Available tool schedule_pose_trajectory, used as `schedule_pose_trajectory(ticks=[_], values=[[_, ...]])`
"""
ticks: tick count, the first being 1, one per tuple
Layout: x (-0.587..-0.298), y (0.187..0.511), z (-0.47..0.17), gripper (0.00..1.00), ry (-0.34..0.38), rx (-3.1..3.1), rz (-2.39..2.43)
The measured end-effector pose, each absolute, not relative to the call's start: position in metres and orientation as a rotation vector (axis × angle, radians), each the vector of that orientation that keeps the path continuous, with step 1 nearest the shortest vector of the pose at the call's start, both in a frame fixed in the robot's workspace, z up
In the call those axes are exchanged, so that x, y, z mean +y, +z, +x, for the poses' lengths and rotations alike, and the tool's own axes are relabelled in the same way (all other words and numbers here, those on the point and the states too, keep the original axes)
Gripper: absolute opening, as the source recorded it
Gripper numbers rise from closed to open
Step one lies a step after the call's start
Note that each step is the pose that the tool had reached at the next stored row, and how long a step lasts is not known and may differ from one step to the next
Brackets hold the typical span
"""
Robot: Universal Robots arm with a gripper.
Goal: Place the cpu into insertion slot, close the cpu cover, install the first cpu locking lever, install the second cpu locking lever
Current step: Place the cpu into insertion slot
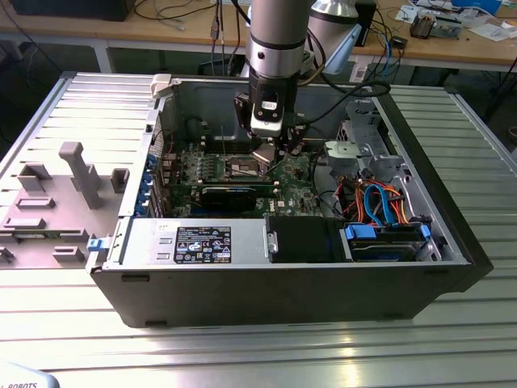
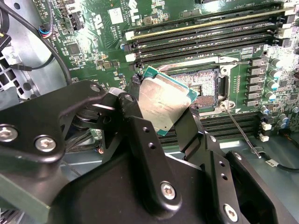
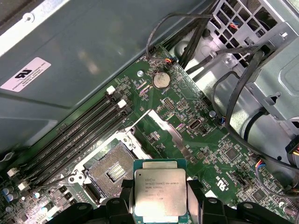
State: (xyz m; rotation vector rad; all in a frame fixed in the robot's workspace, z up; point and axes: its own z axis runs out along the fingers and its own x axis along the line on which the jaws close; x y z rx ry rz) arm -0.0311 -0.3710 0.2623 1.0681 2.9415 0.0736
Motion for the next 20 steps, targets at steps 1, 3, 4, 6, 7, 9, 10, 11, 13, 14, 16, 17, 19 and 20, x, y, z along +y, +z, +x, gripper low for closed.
schedule_pose_trajectory(ticks=[1,3,4,6,7,9,10,11,13,14,16,17,19,20], values=[[-0.371,0.2623,-0.0311,0.54,0.074,2.941,1.069],[-0.371,0.2622,-0.0311,0.54,0.074,2.941,1.07],[-0.371,0.2622,-0.0311,0.54,0.074,2.941,1.071],[-0.371,0.2622,-0.0311,0.54,0.074,2.94,1.072],[-0.371,0.2621,-0.0311,0.54,0.074,2.939,1.074],[-0.371,0.2621,-0.0311,0.54,0.074,2.938,1.077],[-0.371,0.2621,-0.0311,0.54,0.073,2.937,1.079],[-0.371,0.262,-0.0311,0.54,0.073,2.936,1.081],[-0.371,0.262,-0.0311,0.54,0.073,2.935,1.085],[-0.371,0.2619,-0.0311,0.54,0.074,2.934,1.087],[-0.371,0.2618,-0.0311,0.54,0.073,2.933,1.09],[-0.371,0.2616,-0.0311,0.54,0.073,2.928,1.104],[-0.371,0.2612,-0.031,0.54,0.073,2.921,1.121],[-0.371,0.2608,-0.0311,0.54,0.073,2.914,1.137]])
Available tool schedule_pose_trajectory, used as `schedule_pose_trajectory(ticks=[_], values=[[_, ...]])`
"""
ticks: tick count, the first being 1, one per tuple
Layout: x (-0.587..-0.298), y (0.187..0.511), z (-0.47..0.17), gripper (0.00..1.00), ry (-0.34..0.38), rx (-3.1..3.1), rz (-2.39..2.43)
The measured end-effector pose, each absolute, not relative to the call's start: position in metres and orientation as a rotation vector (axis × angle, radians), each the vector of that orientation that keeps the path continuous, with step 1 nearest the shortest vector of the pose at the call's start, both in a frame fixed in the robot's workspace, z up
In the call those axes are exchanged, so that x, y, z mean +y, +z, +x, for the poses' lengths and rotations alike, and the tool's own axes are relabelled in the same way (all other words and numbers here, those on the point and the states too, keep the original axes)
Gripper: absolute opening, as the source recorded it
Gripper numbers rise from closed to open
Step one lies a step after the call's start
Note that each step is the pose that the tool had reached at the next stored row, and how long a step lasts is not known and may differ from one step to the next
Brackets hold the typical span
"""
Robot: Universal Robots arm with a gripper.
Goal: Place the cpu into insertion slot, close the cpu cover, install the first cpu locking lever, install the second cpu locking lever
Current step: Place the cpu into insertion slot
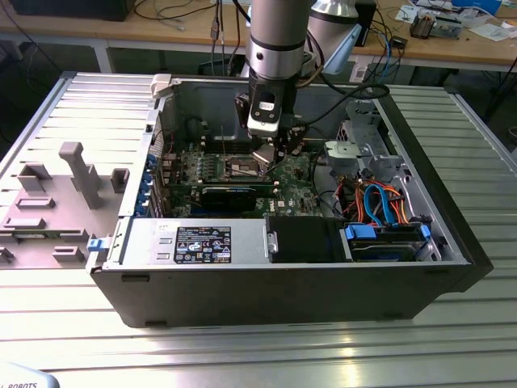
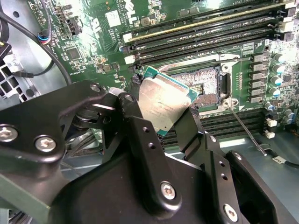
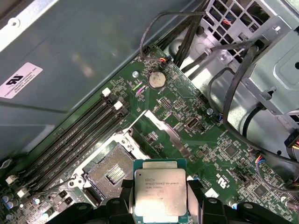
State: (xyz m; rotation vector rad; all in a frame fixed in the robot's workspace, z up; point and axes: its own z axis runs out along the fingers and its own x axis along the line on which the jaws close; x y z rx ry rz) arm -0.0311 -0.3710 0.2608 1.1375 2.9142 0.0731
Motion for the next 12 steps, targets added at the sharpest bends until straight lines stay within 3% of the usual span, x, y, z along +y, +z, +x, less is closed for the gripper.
schedule_pose_trajectory(ticks=[12], values=[[-0.371,0.2604,-0.0311,0.54,0.073,2.906,1.159]])
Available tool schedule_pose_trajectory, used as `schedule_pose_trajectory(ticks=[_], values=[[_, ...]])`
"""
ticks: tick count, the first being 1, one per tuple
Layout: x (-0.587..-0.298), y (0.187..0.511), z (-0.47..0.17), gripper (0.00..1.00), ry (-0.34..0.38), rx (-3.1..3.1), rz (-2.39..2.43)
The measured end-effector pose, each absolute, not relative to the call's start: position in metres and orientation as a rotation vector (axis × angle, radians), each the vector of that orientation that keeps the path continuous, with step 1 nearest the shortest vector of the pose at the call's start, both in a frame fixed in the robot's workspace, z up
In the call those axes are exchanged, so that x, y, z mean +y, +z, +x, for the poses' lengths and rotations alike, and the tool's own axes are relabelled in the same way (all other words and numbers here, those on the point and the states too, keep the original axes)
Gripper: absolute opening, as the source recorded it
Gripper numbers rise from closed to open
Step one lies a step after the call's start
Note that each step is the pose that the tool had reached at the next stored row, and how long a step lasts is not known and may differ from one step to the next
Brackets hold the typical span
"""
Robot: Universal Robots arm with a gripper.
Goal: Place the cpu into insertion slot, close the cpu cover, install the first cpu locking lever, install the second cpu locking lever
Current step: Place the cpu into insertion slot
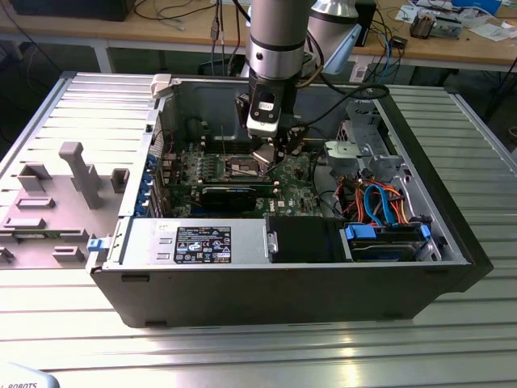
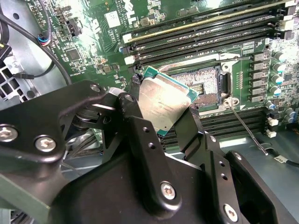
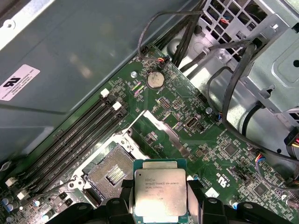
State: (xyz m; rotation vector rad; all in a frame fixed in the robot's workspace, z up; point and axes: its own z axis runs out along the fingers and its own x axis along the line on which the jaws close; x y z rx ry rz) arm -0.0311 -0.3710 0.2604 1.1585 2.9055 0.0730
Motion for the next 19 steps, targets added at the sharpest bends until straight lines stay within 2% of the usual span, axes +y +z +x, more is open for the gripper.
schedule_pose_trajectory(ticks=[19], values=[[-0.371,0.2598,-0.0311,0.54,0.073,2.892,1.19]])
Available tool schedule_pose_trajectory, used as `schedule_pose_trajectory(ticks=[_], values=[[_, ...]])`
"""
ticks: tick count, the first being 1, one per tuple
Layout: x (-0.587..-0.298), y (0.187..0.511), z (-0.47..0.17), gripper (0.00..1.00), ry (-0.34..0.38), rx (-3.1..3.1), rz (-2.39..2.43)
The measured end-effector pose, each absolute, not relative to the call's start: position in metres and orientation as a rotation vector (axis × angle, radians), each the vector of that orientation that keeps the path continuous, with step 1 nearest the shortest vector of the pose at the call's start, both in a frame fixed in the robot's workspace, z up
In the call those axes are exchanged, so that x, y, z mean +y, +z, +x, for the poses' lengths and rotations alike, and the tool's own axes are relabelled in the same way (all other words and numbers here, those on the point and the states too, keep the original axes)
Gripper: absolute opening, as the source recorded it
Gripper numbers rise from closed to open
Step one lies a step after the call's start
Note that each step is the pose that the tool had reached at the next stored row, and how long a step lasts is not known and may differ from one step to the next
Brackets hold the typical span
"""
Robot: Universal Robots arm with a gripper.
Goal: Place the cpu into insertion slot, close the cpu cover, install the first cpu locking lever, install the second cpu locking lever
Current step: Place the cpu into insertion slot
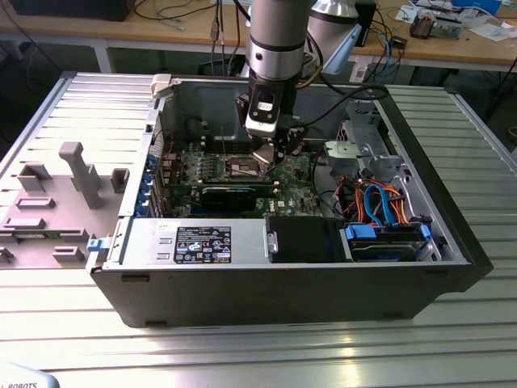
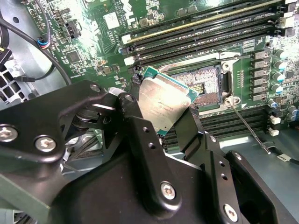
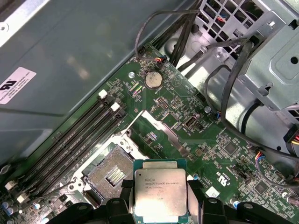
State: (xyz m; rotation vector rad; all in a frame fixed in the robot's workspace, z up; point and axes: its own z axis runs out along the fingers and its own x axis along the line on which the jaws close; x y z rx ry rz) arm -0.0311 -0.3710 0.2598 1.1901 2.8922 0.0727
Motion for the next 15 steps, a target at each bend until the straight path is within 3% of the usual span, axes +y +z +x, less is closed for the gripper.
schedule_pose_trajectory(ticks=[15], values=[[-0.371,0.2594,-0.0311,0.54,0.073,2.883,1.212]])
